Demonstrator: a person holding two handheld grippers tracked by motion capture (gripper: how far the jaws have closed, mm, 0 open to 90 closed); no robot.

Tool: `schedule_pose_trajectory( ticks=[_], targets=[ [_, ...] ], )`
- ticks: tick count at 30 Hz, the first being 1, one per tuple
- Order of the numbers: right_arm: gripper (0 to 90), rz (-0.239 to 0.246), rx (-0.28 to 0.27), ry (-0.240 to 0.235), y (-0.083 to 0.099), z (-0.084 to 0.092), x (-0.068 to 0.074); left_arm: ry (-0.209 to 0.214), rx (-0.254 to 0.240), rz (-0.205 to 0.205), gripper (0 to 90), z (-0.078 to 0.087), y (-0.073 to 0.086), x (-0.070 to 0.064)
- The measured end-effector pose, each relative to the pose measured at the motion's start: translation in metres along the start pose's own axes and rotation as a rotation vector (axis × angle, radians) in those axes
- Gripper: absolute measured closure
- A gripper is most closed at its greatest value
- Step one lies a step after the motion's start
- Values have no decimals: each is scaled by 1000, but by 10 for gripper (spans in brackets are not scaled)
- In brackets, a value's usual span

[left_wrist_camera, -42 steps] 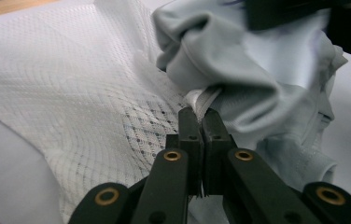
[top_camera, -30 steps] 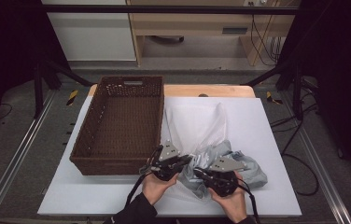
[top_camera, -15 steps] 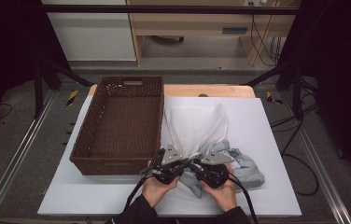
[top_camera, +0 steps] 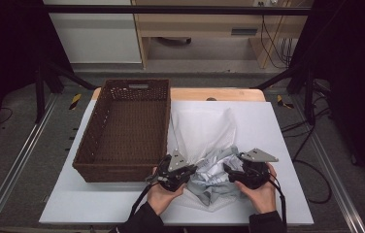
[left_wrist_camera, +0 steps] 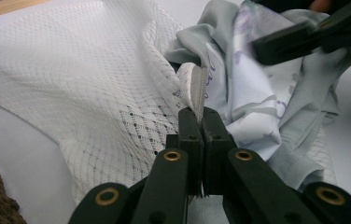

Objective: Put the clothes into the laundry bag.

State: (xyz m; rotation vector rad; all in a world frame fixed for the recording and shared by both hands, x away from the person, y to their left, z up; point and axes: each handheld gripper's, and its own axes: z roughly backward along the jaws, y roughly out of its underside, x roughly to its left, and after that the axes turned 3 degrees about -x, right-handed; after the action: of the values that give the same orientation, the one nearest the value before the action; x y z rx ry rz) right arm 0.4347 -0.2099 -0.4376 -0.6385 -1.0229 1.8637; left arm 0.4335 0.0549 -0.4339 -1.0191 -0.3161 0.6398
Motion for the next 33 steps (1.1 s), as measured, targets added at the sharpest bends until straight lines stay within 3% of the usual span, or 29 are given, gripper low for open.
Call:
schedule_pose_trajectory(
  ticks=[2,3,4,5,6,8,9,10,11,12,13,14,17,19,20,23,24,26,27,29,33],
  targets=[
    [391,-30,39,-35,4,-14,-2,-3,4,0,884,0,0,0],
    [684,-22,29,-49,4,-17,0,0,4,12,884,-1,0,1],
    [684,-22,29,-49,4,-17,0,0,4,12,884,-1,0,1],
    [789,-14,17,-38,4,-15,1,1,5,19,884,-1,0,2],
    [862,-20,-21,-84,0,-3,2,-2,5,20,883,-1,0,2],
    [868,-20,-42,-108,-2,2,3,-2,2,26,884,0,-1,2],
    [871,1,-74,-178,-7,13,10,-4,2,27,884,0,-1,3],
    [871,1,-74,-178,-7,13,10,-5,0,30,884,0,-1,3],
    [871,26,-88,-241,-11,19,22,-6,-1,33,884,0,-1,3],
    [871,26,-88,-241,-11,19,22,-8,-3,35,884,0,-1,2],
    [871,41,-90,-270,-11,19,30,-7,-7,38,884,1,-2,2],
    [870,81,-69,-311,-11,16,47,-1,-19,41,884,4,-4,3],
    [869,114,-36,-353,-8,2,66,12,-45,52,884,10,-9,5],
    [869,124,-17,-351,-7,-5,71,16,-47,51,884,12,-10,5],
    [867,141,17,-316,-5,-20,78,20,-49,51,885,12,-11,5],
    [866,141,55,-260,-3,-41,81,29,-35,34,885,9,-10,-1],
    [866,141,55,-260,-3,-41,81,29,-35,34,885,9,-10,-1],
    [867,84,19,-198,-2,-51,74,26,-26,19,885,8,-9,-4],
    [867,84,19,-198,-2,-51,74,23,-22,13,885,7,-8,-5],
    [867,60,-10,-153,0,-55,70,22,-11,13,885,5,-7,-4],
    [830,57,-27,-166,3,-55,68,18,1,11,885,3,-4,-3]
  ],
)
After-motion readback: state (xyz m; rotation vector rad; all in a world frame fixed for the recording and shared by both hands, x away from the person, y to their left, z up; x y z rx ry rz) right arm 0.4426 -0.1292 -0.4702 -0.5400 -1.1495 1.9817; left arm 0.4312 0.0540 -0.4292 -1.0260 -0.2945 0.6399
